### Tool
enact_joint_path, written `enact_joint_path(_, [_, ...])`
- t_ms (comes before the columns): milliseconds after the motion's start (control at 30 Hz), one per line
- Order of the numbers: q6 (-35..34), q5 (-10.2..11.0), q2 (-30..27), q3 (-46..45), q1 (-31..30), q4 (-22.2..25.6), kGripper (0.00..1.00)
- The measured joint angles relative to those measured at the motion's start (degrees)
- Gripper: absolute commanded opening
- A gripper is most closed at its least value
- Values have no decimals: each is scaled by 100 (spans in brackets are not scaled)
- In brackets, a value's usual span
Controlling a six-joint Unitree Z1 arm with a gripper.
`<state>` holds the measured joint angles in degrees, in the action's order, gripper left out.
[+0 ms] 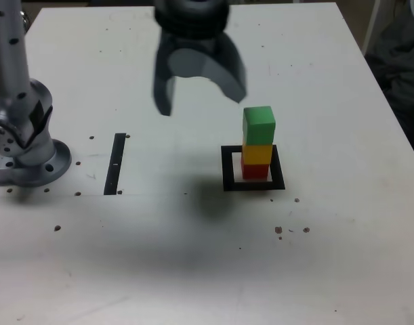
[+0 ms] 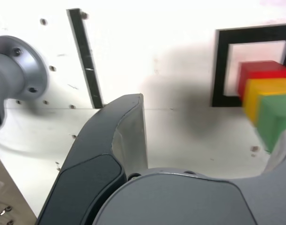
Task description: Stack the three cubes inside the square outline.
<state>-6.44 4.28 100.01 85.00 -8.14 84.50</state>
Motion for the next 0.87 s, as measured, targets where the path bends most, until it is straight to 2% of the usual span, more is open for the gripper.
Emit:
enact_joint_path(200, [-38, 32, -533, -821, 85, -229, 100])
enact_joint_path(367, [-39, 43, -948, -1741, 256, -667, 100])
enact_joint_path(600, [-32, 35, -1165, -2714, 356, -1256, 100])
enact_joint_path(867, [-32, -130, -1321, -3801, 358, -2070, 100])
